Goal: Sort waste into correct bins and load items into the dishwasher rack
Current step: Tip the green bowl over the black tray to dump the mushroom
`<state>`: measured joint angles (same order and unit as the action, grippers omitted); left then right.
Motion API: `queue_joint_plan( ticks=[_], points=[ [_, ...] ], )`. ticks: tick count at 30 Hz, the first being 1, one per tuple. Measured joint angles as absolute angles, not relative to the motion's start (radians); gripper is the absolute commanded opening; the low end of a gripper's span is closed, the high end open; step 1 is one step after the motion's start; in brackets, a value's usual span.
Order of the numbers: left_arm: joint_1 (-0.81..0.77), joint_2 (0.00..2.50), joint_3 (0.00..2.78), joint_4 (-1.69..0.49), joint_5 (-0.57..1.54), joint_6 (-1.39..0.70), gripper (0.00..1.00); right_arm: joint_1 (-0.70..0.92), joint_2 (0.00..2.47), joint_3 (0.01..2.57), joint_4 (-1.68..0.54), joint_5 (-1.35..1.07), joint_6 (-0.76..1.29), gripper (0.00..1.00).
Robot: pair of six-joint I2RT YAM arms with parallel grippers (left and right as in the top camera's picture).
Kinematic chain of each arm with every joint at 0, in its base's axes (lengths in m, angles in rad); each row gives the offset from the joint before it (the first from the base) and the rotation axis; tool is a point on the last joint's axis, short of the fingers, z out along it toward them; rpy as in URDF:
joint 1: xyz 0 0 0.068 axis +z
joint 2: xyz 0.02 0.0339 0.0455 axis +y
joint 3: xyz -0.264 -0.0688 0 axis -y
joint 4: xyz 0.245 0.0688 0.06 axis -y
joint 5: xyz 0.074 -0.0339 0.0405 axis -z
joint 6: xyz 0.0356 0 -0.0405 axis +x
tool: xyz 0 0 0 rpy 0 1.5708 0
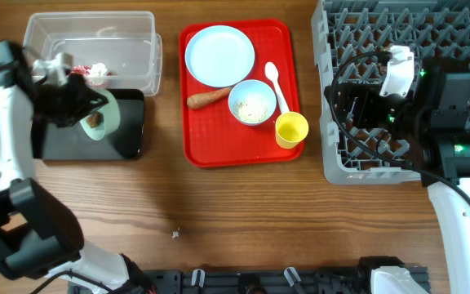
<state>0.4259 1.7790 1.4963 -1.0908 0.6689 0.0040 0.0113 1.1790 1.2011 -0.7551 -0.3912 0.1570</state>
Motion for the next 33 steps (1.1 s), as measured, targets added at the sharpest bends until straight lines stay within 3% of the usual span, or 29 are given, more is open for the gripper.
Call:
queue_joint_plan(
  ticks=[8, 17, 33],
  points=[
    [0.684, 1.788, 1.322, -1.031, 1.071, 0.186, 0.04, 0.012, 1.179, 1.201, -0.755, -0.391, 0.157, 1.00],
    [0.757, 1.879, 1.261, -0.966, 1.409, 0.295, 0.04, 0.011, 1.179, 1.201, -0.755, -0.391, 0.157, 1.00],
    [0.728, 1.905, 1.261, -0.957, 1.536, 0.247, 0.04, 0.011, 1.179, 1.201, -0.747, -0.391, 0.157, 1.00]
  ],
)
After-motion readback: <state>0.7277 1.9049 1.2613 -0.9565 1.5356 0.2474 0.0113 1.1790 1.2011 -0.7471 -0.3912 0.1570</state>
